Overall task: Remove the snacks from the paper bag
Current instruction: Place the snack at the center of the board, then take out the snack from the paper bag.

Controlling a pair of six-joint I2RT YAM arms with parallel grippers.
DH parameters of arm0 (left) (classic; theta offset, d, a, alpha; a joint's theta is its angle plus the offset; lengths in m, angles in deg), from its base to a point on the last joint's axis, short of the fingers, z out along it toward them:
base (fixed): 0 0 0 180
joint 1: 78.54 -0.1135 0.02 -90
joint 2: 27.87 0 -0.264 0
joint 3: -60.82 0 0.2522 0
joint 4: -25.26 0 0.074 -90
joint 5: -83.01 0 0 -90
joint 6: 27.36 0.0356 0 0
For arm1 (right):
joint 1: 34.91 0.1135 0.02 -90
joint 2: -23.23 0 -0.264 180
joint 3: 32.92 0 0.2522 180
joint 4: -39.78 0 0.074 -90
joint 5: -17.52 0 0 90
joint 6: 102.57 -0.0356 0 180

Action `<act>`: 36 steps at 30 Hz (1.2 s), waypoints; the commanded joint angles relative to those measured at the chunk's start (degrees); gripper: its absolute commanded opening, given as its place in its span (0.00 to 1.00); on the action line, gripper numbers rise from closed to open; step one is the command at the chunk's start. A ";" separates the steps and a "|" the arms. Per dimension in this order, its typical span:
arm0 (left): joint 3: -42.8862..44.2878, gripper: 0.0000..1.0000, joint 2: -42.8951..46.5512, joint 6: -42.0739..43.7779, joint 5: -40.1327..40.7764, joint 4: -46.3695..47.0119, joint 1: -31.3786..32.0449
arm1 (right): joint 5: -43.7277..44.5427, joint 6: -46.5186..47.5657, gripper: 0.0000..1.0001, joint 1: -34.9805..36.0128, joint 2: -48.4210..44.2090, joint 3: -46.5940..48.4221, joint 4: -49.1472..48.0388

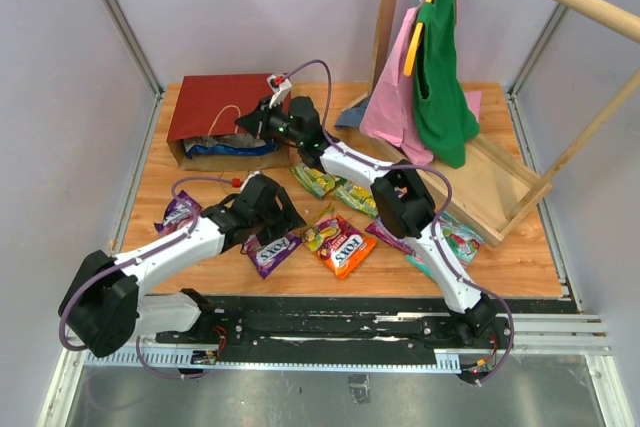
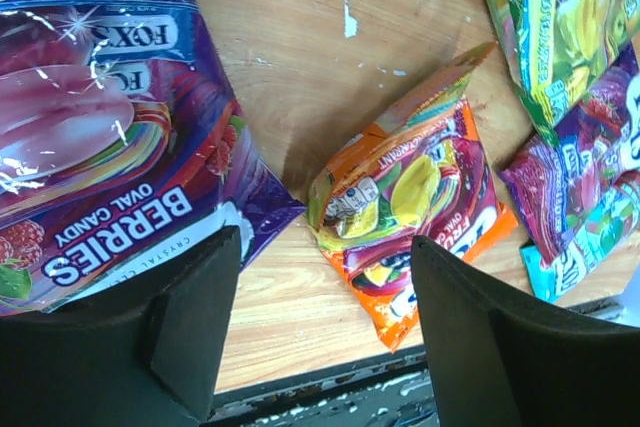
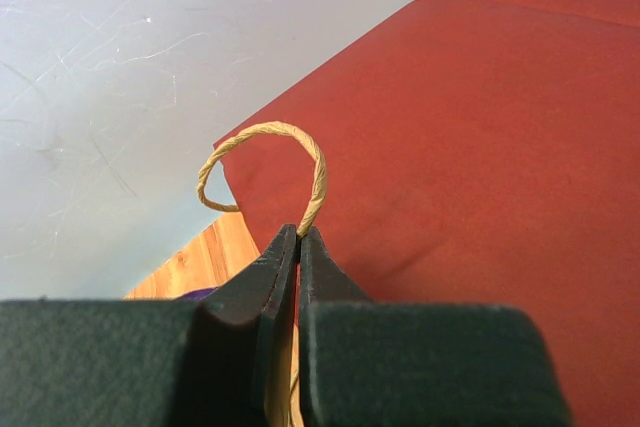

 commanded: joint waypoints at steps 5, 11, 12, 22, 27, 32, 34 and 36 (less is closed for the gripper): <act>7.97 0.74 5.21 12.11 -3.38 2.01 0.45 | 0.63 0.06 0.01 -0.66 0.33 1.34 -1.25; 7.98 0.90 8.73 17.51 -2.00 3.43 -0.44 | 0.80 0.04 0.01 -0.72 0.41 2.02 -0.83; 7.97 0.91 8.85 17.92 -1.94 3.09 -1.27 | 0.81 0.18 0.01 -0.72 0.33 1.82 -0.83; 3.95 0.97 16.16 21.26 -6.45 4.43 -18.59 | 0.60 -0.73 0.01 -1.56 -0.54 0.30 -2.12; -1.69 0.68 14.55 19.99 -13.37 11.58 -26.58 | 0.22 -1.40 0.01 -1.77 -0.64 0.13 -2.62; -4.33 0.46 8.06 18.31 -10.97 19.32 -28.82 | -0.13 -1.81 0.01 -1.76 -1.27 -0.79 -3.19; -4.47 0.44 4.45 17.79 -7.33 21.63 -28.90 | -0.10 -1.85 0.01 -1.76 -1.70 -1.46 -3.64; -4.93 0.40 1.85 17.00 -4.63 24.91 -29.06 | -0.15 -1.95 0.01 -1.76 -2.02 -2.08 -4.11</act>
